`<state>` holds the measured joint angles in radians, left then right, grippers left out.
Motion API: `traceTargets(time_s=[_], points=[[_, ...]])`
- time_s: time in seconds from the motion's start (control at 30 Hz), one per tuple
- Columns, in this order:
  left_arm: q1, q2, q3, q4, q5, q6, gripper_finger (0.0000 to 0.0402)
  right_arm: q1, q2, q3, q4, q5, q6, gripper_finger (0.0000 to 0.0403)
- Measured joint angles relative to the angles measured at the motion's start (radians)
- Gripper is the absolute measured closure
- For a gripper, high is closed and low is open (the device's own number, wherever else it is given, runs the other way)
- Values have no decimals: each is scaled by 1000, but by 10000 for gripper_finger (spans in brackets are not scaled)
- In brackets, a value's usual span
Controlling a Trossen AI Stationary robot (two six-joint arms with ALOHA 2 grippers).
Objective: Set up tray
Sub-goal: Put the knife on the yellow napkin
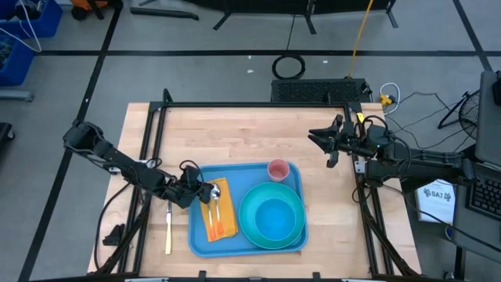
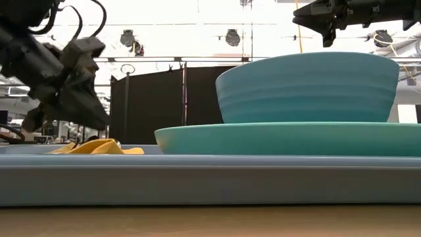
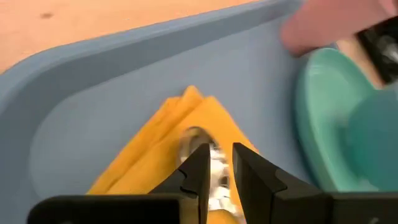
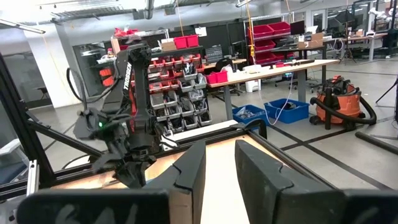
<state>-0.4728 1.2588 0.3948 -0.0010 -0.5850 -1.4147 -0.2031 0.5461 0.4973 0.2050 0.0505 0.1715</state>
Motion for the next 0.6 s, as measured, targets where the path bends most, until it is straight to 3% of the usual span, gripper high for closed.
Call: traceTargets(time_s=[0.17,0.37,0.6], points=[[-34,-118,24,-57,91,43,330,0,0,0,-1,0,0,325],[-179,-191,82,-339,89,-246,330,0,0,0,-18,0,0,325],[-360,-80,274,-526,88,-534,330,0,1,0,-27,0,-5,325]])
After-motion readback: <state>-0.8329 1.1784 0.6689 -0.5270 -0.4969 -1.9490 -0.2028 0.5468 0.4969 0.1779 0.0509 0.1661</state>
